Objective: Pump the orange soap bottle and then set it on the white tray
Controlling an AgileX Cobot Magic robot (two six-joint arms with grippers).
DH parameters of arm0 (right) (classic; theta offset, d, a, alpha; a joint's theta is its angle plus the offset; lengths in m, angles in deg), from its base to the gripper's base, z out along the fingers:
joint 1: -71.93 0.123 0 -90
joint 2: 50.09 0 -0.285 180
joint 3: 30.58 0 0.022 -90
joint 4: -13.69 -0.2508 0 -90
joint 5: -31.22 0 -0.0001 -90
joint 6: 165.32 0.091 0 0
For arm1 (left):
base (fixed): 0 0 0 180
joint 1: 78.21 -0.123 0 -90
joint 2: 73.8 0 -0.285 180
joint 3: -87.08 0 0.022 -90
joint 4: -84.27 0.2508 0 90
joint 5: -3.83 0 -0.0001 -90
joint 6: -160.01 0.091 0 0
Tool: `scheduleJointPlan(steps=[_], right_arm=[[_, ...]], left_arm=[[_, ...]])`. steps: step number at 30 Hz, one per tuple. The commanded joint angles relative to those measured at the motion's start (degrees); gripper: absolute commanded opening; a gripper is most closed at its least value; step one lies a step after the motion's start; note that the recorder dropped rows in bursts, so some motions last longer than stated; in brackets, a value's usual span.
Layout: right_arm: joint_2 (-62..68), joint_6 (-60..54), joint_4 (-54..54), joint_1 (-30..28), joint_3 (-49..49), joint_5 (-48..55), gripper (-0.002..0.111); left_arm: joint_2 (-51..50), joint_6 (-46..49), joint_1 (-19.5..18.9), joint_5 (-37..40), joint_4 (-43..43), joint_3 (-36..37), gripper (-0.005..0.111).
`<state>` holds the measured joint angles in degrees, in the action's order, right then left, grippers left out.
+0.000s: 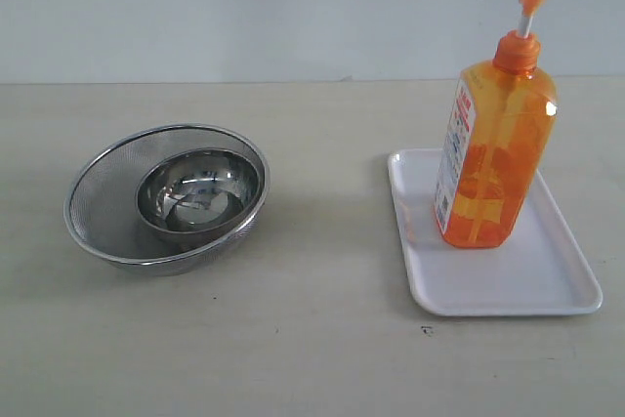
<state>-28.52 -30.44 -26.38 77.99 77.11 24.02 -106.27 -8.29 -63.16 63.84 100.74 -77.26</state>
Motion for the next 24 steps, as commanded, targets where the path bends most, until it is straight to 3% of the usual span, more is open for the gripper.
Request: scheduleJointPlan(steps=[1,24], right_arm=[[-0.52,0.03,-0.02,-0.38,-0.27,1.65,0.0],[-10.37,2.27,-0.02,-2.82,-4.91,3.22,0.0]], left_arm=[[0.33,-0.56,-0.09,-0.28,-0.02,0.38,0.005],[0.33,-0.56,-0.09,-0.28,-0.02,0.38,0.005]])
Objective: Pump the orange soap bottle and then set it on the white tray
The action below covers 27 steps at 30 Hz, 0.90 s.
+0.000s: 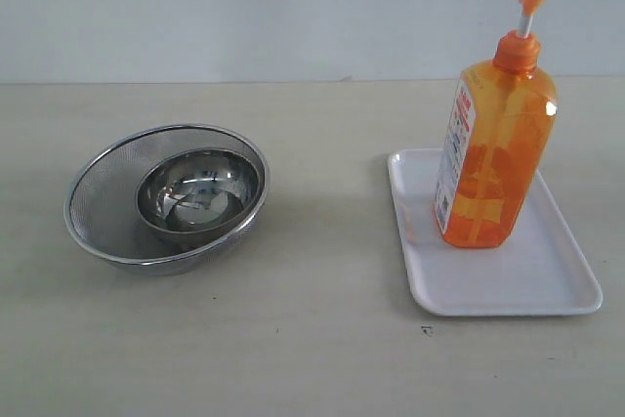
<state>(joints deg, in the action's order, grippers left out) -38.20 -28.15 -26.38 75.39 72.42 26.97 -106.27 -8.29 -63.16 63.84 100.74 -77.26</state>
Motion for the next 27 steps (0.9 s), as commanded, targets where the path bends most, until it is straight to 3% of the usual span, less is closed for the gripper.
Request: scheduleJointPlan(steps=[1,27], right_arm=[[-0.99,-0.02,-0.02,-0.22,-0.21,0.64,0.0],[-4.11,0.2,0.22,-1.89,-0.21,12.98,0.0]], left_arm=[[0.33,-0.56,-0.09,-0.28,-0.02,0.38,0.005],[0.33,-0.56,-0.09,-0.28,-0.02,0.38,0.005]])
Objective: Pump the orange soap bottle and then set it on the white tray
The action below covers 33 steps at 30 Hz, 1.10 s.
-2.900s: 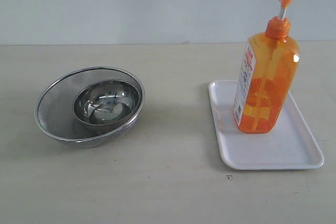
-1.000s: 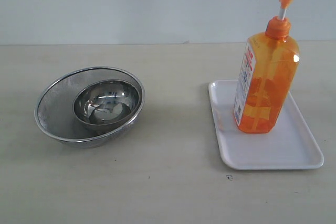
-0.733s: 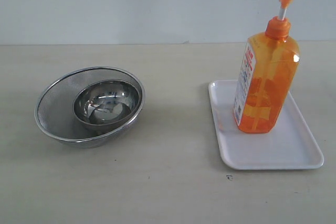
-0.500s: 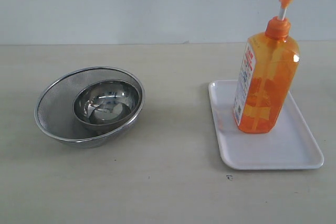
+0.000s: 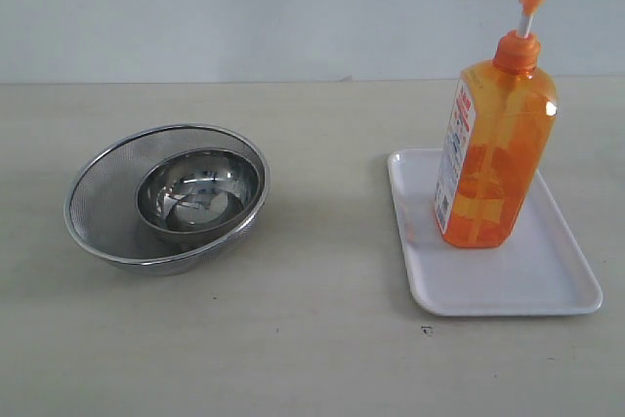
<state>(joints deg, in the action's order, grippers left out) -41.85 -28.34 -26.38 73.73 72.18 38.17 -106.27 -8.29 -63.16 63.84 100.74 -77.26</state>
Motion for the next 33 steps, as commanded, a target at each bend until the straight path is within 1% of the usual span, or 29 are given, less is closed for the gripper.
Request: scheduleJointPlan(steps=[1,6,8,11,13,18,24,30,33], right_arm=[[-0.45,0.58,0.22,-0.23,0.02,1.77,0.0],[-0.45,1.01,0.22,-0.23,0.02,0.66,0.0],[-0.45,1.85,1.76,-0.23,0.02,0.66,0.0],[-0.45,10.36,9.24,-0.23,0.02,0.66,0.0],[-0.45,18.34,17.01,-0.23,0.02,0.66,0.0],[-0.45,24.9,24.62,-0.23,0.02,0.66,0.0],[-0.45,38.78,36.97,-0.23,0.02,1.54,0.0],[-0.45,39.68,39.68,-0.23,0.02,1.9,0.0],[-0.45,40.66,40.07,-0.23,0.02,4.01,0.0]], left_arm=[[0.33,-0.56,-0.09,-0.28,-0.02,0.38,0.005],[0.33,-0.56,-0.09,-0.28,-0.02,0.38,0.005],[0.33,-0.56,-0.09,-0.28,-0.02,0.38,0.005],[0.33,-0.56,-0.09,-0.28,-0.02,0.38,0.005],[0.33,-0.56,-0.09,-0.28,-0.02,0.38,0.005],[0.33,-0.56,-0.09,-0.28,-0.02,0.38,0.005],[0.33,-0.56,-0.09,-0.28,-0.02,0.38,0.005],[0.33,-0.56,-0.09,-0.28,-0.02,0.38,0.005],[0.33,-0.56,-0.09,-0.28,-0.02,0.38,0.005]])
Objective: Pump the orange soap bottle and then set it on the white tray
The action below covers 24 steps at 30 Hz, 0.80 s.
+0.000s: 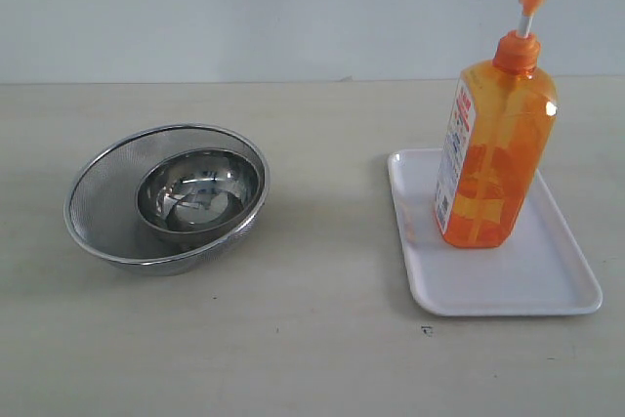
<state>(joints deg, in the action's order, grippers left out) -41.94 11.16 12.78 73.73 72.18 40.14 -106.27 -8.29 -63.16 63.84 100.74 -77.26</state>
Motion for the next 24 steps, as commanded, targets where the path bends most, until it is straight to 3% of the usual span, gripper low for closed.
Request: scheduleJointPlan(steps=[1,11,24], right_arm=[[-0.36,1.58,0.91,-0.23,0.02,2.99,0.0],[-0.36,5.05,0.91,-0.23,0.02,9.73,0.0],[-0.36,3.98,0.91,-0.23,0.02,9.73,0.0]], left_arm=[[0.33,-0.56,-0.09,-0.28,-0.02,0.38,0.005],[0.33,-0.56,-0.09,-0.28,-0.02,0.38,0.005],[0.33,-0.56,-0.09,-0.28,-0.02,0.38,0.005]])
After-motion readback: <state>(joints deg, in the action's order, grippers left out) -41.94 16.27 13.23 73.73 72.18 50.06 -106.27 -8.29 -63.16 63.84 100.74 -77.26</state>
